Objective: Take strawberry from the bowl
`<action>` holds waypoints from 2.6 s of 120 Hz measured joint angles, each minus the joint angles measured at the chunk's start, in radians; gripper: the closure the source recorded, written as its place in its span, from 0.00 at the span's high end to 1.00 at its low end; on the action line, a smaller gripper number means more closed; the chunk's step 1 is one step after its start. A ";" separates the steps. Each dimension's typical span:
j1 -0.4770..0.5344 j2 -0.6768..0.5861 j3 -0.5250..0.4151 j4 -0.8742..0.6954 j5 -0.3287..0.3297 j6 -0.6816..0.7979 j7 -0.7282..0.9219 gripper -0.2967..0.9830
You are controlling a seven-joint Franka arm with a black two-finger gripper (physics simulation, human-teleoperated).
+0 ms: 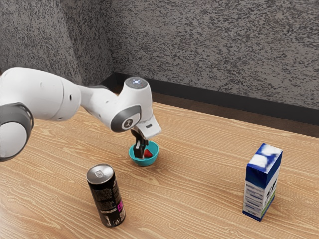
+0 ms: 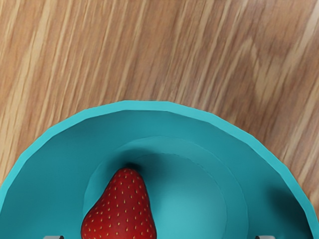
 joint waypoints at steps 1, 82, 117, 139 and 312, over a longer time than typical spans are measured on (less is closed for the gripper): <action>0.000 0.001 0.000 0.000 0.000 0.001 0.001 0.61; 0.004 0.056 0.001 0.028 -0.002 0.056 0.058 0.53; 0.012 0.072 0.003 0.025 -0.004 0.067 0.064 0.48; 0.012 0.068 0.004 0.025 0.015 0.078 0.050 0.43; -0.018 -0.349 -0.001 -0.447 0.081 0.069 -0.202 0.56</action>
